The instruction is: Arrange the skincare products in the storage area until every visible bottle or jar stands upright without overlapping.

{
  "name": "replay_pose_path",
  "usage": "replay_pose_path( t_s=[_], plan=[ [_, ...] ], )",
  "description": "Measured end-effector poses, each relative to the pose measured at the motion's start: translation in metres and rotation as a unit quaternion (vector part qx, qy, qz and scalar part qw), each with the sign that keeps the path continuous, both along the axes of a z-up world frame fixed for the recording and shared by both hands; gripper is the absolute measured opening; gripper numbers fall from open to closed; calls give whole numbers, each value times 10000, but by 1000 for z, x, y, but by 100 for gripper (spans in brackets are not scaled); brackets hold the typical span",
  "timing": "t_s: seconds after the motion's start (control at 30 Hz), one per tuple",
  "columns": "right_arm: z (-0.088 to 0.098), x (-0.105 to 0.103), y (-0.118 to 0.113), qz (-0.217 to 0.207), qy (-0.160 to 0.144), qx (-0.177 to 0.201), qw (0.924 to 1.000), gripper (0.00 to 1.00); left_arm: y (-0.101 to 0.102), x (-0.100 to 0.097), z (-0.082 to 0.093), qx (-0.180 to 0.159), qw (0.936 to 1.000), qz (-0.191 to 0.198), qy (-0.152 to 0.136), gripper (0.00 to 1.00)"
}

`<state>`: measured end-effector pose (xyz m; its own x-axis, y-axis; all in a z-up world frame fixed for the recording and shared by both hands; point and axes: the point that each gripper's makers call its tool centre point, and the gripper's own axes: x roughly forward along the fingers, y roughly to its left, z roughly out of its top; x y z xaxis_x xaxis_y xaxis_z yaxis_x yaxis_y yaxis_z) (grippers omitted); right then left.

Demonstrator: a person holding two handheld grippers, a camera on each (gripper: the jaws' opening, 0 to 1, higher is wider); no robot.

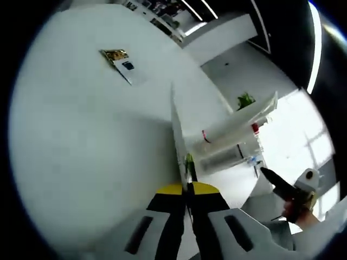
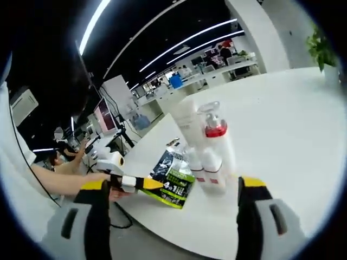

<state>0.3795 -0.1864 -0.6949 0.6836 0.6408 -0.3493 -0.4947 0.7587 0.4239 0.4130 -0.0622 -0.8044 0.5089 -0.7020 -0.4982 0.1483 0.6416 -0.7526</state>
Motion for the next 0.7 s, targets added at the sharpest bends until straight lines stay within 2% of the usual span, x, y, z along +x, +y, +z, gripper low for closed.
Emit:
replay_pose_path(
  t_s=[0.13,0.27,0.4,0.47,0.5,0.57,0.67,0.7],
  plan=[
    [-1,0,0,-7,26,3,10000,100,2,1,-5,212,9998,-11,-39,1],
    [-1,-1,0,-9,44,6,10000,100,4,2,-10,566,9982,-137,-146,3],
    [-2,-1,0,-5,58,8,10000,100,9,4,-14,1258,9900,-438,-454,8],
    [-2,-1,1,1,73,11,10000,100,8,4,-12,1352,9882,-490,-524,10],
    [-2,-1,1,-1,74,11,10000,100,11,5,-13,1517,9852,-545,-589,11],
    [-2,-1,1,-2,77,13,10000,100,13,7,-12,1911,9752,-752,-830,14],
    [-3,-1,1,0,86,13,10000,100,13,6,-12,2251,9645,-951,-999,19],
    [-3,-1,1,-1,90,14,10000,100,14,5,-11,2403,9591,-1041,-1073,22]
  ],
)
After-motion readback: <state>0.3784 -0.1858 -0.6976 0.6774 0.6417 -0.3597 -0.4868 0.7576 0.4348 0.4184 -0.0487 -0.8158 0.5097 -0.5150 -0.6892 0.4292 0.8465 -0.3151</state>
